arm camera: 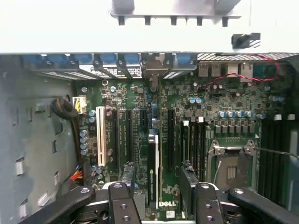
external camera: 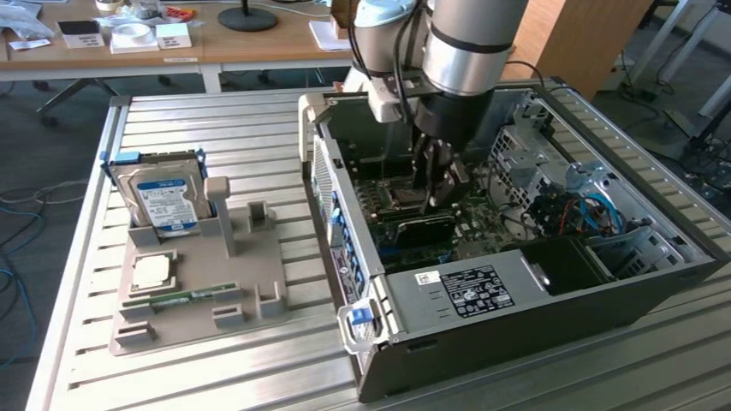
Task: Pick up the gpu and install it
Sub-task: 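Insert the gpu into the slot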
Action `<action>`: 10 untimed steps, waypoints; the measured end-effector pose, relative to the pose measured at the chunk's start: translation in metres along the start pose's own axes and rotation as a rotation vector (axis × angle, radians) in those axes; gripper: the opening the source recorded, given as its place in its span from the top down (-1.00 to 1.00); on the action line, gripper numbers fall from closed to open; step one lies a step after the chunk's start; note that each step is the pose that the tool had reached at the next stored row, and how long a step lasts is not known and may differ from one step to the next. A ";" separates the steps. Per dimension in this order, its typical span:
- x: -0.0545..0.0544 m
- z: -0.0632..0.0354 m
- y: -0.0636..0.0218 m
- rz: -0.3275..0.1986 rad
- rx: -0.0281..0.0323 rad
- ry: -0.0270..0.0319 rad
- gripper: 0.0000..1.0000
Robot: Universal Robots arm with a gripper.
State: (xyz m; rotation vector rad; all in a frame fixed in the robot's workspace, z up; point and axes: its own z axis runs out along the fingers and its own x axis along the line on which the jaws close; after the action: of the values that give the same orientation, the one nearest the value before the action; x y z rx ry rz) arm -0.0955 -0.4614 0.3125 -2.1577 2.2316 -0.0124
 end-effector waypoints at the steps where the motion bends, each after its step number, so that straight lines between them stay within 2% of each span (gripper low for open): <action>1: 0.000 -0.0026 -0.0001 0.000 0.0000 0.0001 -0.04; 10: 0.000 -0.0208 -0.0007 0.000 -0.0001 0.0001 -0.04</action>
State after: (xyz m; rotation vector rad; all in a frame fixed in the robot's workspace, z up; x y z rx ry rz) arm -0.0955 -0.4615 0.3333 -2.1579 2.2317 -0.0125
